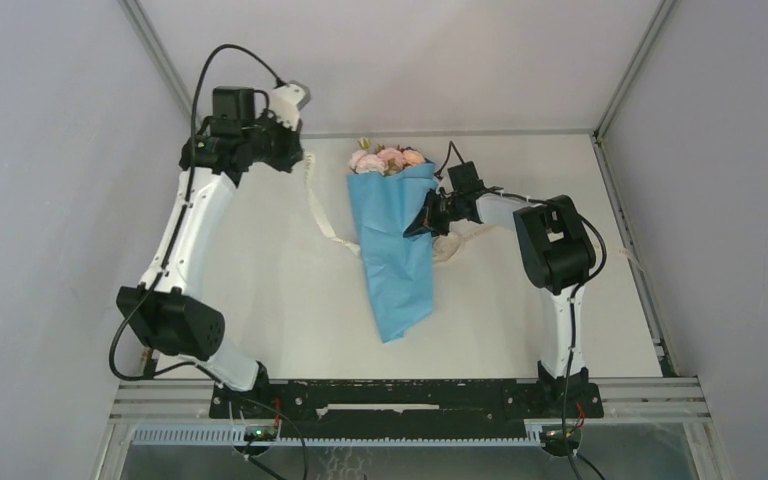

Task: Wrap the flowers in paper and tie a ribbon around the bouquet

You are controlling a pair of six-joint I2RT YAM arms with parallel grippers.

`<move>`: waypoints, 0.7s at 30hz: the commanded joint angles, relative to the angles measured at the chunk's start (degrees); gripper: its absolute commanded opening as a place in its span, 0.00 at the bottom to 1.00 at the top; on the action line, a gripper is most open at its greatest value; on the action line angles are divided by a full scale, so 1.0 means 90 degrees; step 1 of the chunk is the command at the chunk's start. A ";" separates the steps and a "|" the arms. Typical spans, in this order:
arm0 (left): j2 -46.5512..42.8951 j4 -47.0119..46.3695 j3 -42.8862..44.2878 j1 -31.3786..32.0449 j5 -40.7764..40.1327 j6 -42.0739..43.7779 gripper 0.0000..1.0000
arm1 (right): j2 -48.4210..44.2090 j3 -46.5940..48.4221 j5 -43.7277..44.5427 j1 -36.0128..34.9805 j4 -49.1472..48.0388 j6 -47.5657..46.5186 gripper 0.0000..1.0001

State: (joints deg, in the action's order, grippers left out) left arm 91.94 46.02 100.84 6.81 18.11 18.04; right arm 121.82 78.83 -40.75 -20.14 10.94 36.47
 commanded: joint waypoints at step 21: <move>0.4061 -0.0519 0.0543 0.2280 0.0947 -0.1422 0.00 | -0.1479 -0.0204 0.1274 -0.0046 0.0230 -0.0410 0.52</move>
State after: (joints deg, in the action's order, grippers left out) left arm 127.20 43.62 102.48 27.00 27.18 6.39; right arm 117.43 76.34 -33.67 -21.12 11.05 36.03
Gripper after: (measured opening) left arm 0.003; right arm 0.491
